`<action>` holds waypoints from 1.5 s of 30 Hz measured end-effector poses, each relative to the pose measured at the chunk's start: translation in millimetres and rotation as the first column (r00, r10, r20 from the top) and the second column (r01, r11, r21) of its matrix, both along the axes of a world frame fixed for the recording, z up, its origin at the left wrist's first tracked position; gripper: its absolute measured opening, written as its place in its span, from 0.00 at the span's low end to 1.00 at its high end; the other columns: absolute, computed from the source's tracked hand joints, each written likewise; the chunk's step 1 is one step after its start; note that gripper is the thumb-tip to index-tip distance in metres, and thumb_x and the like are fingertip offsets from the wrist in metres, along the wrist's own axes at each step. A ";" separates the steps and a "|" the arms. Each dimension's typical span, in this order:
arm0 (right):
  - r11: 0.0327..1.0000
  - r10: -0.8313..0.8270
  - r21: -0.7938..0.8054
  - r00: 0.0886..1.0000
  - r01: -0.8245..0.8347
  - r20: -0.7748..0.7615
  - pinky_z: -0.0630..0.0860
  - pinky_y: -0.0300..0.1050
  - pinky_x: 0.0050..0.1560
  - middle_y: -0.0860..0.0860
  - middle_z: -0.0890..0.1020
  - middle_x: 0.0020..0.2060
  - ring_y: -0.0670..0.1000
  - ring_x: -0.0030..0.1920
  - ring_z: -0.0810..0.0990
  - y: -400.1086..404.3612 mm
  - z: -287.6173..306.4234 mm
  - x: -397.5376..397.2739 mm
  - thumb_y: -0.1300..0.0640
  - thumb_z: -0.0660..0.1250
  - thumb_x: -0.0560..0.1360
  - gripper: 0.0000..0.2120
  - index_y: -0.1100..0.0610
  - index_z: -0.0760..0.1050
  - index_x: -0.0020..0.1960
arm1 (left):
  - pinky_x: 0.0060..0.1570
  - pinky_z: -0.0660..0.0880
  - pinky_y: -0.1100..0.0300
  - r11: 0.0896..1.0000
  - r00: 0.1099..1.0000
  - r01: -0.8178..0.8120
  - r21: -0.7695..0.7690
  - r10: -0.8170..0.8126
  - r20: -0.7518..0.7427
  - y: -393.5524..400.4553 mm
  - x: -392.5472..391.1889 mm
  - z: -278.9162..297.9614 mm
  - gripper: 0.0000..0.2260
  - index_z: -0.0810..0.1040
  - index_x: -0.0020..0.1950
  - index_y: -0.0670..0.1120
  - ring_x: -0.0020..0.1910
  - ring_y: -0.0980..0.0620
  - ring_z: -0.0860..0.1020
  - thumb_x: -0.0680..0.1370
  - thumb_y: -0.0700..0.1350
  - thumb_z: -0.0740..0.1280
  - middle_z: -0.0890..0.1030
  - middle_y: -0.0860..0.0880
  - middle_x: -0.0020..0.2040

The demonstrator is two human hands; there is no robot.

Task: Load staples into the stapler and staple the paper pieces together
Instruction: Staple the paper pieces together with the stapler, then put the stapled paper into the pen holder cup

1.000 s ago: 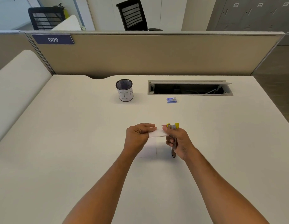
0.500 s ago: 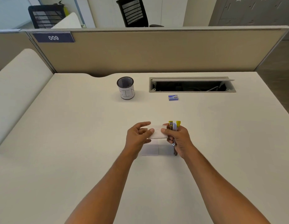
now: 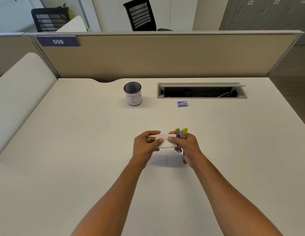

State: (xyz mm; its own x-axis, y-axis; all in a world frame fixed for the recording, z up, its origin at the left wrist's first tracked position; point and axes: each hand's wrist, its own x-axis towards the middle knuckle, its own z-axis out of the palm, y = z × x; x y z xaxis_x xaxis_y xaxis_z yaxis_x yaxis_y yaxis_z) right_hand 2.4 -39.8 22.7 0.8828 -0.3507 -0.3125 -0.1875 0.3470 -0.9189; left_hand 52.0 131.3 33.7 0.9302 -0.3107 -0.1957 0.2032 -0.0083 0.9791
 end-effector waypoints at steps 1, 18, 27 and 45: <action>1.000 0.000 0.005 1.000 0.000 0.005 0.67 0.40 0.27 0.54 0.82 0.35 0.50 0.31 0.73 0.0 -0.4 0.1 0.60 0.79 0.66 0.08 0.54 0.85 0.44 | 0.37 0.80 0.59 1.000 1.000 -0.006 0.001 0.006 0.002 0.5 -0.1 0.7 0.12 0.84 0.56 0.46 0.38 0.53 0.83 0.74 0.37 0.76 0.85 0.49 0.36; 0.990 0.085 -0.108 0.996 -0.087 -0.019 0.64 0.39 0.26 0.58 0.83 0.33 0.49 0.25 0.66 7.8 11.8 28.5 0.58 0.80 0.69 0.07 0.58 0.84 0.36 | 0.36 0.79 0.63 0.945 0.946 -0.317 -0.079 0.310 -0.090 12.1 24.8 2.3 0.08 0.84 0.53 0.47 0.43 0.53 0.86 0.75 0.43 0.76 0.88 0.48 0.44; 0.934 -0.039 -0.357 0.998 0.021 -0.042 0.69 0.40 0.28 0.52 0.85 0.31 0.44 0.24 0.71 23.9 59.6 122.1 0.55 0.79 0.70 0.07 0.57 0.83 0.38 | 0.45 0.78 0.55 0.911 0.907 -0.393 -0.123 0.363 -0.212 23.1 53.8 6.6 0.08 0.82 0.55 0.45 0.44 0.49 0.87 0.79 0.48 0.71 0.88 0.49 0.47; 0.611 -0.105 -0.792 0.991 -0.005 -0.088 0.67 0.41 0.30 0.53 0.77 0.30 0.53 0.30 0.73 54.5 79.8 267.5 0.61 0.72 0.68 0.05 0.60 0.78 0.36 | 0.66 0.69 0.47 0.659 0.892 -0.248 0.710 -0.132 0.433 7.8 192.1 18.7 0.34 0.53 0.82 0.48 0.74 0.43 0.65 0.79 0.44 0.65 0.54 0.53 0.83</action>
